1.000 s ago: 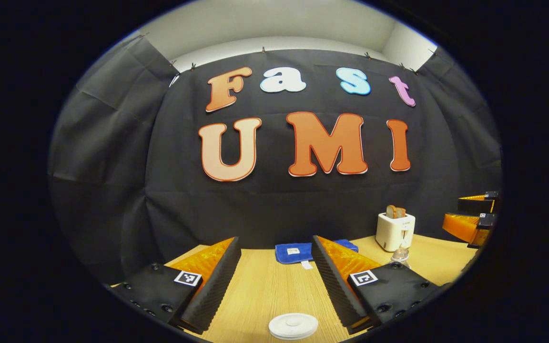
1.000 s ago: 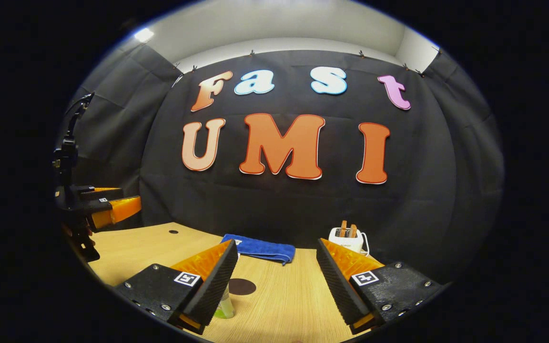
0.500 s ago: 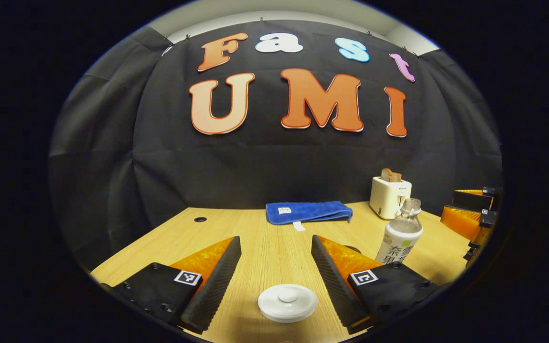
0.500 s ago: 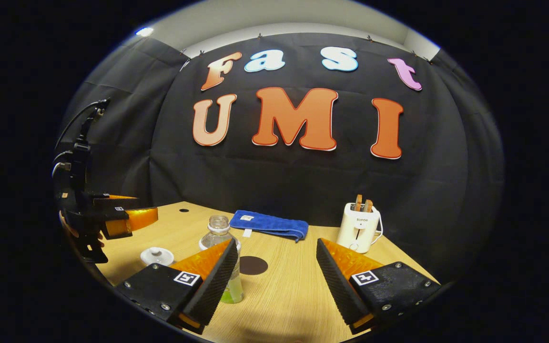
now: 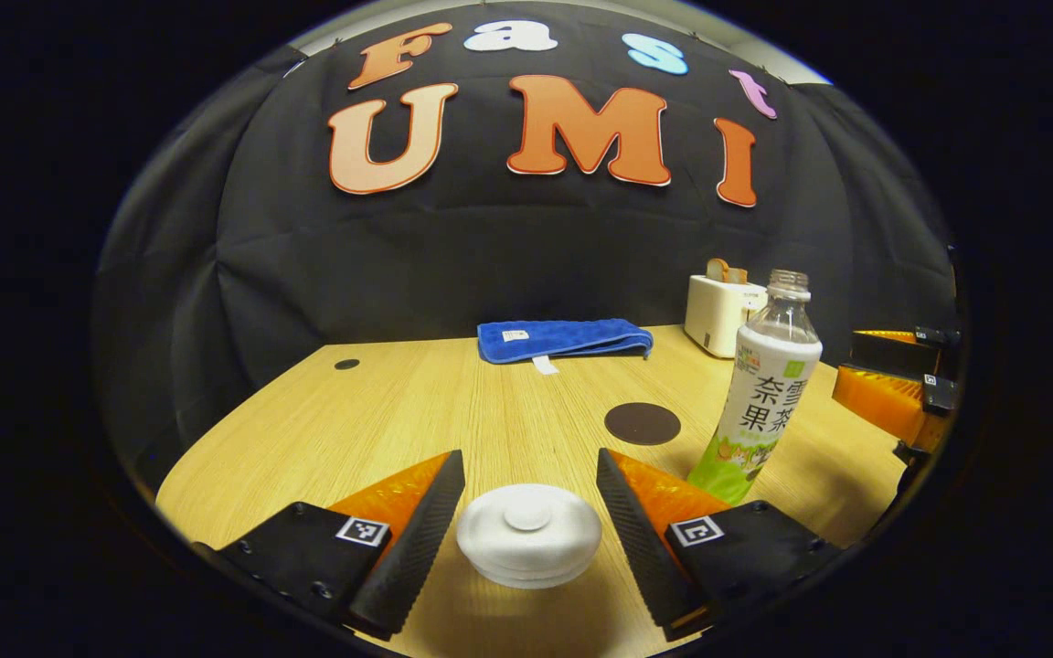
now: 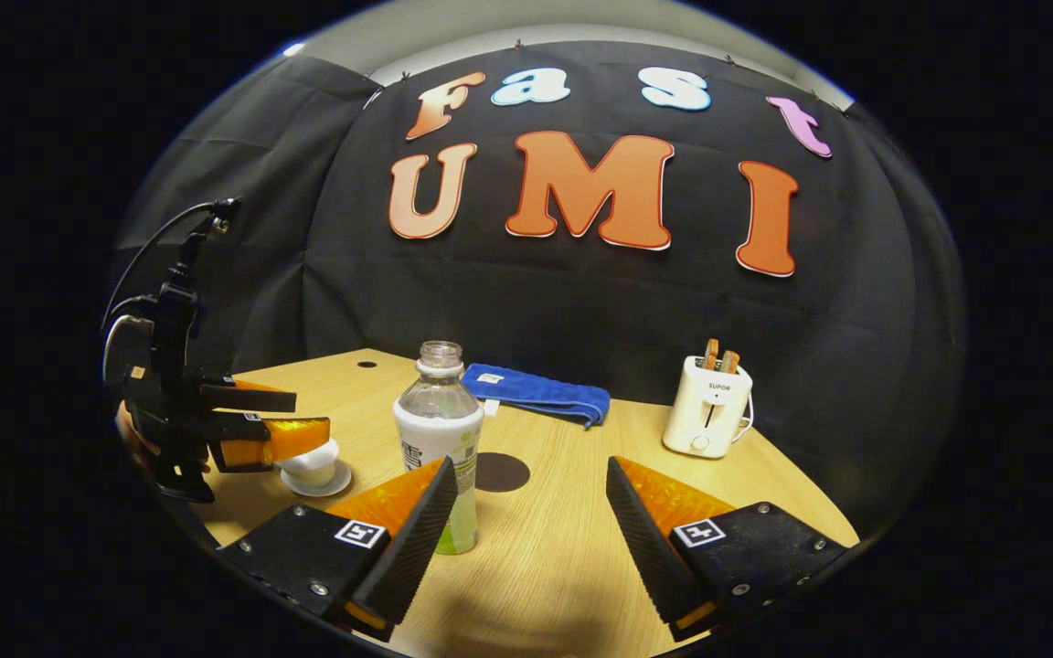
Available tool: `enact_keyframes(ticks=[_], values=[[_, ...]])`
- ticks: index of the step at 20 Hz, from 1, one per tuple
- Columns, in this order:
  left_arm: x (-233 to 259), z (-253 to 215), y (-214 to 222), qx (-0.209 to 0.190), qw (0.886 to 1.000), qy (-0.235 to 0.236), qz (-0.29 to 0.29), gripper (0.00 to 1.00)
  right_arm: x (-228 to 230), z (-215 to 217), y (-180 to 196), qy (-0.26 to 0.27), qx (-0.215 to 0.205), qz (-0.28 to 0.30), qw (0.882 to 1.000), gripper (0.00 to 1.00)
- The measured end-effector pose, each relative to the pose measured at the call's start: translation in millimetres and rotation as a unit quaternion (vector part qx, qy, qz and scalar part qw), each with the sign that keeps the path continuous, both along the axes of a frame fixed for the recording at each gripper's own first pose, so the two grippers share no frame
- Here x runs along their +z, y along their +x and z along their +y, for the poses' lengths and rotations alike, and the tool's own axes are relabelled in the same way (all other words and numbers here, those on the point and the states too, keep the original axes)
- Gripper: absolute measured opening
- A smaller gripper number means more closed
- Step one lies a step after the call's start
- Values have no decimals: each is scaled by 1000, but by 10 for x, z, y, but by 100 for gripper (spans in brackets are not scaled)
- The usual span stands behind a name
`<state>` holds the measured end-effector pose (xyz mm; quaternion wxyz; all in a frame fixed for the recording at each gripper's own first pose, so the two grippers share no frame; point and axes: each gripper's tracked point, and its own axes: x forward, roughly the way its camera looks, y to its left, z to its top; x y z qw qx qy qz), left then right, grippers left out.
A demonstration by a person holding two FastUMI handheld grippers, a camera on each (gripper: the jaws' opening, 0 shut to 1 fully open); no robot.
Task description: Open the teacup lid with one hand, grasp the water bottle and pour water into the teacup with the other hand; after pouring, place the water bottle on the coaster and then close the teacup lid.
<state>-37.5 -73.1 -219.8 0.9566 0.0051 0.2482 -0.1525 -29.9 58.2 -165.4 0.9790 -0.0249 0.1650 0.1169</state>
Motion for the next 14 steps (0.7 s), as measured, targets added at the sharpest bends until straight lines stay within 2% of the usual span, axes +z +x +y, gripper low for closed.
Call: enact_keyframes(ticks=[3,4,6,8,9,10,12,13,14], values=[[-110,-33,-6,-11,1000,15,0,88,-75,17,-28,9,7,8,1000,98],[-163,-45,-17,-11,1000,15,6,82,-95,23,-45,14,10,12,1000,98],[-246,-42,-16,-5,1000,14,17,82,-125,6,-55,17,12,16,1000,98],[-296,-34,-3,2,1000,15,19,67,-145,-16,-47,15,12,15,1000,98],[-265,-36,-3,-1,1000,19,15,63,-154,-17,-45,15,12,17,1000,98],[-257,-28,16,5,1000,24,9,66,-171,-16,-43,15,13,18,1000,98],[-235,-17,48,9,1000,25,7,41,-166,11,-42,17,15,20,1000,98],[-223,-15,69,10,1000,24,7,40,-164,15,-46,16,16,21,1000,98],[-249,-22,41,8,1000,26,9,33,-169,25,-56,16,18,22,999,99]])
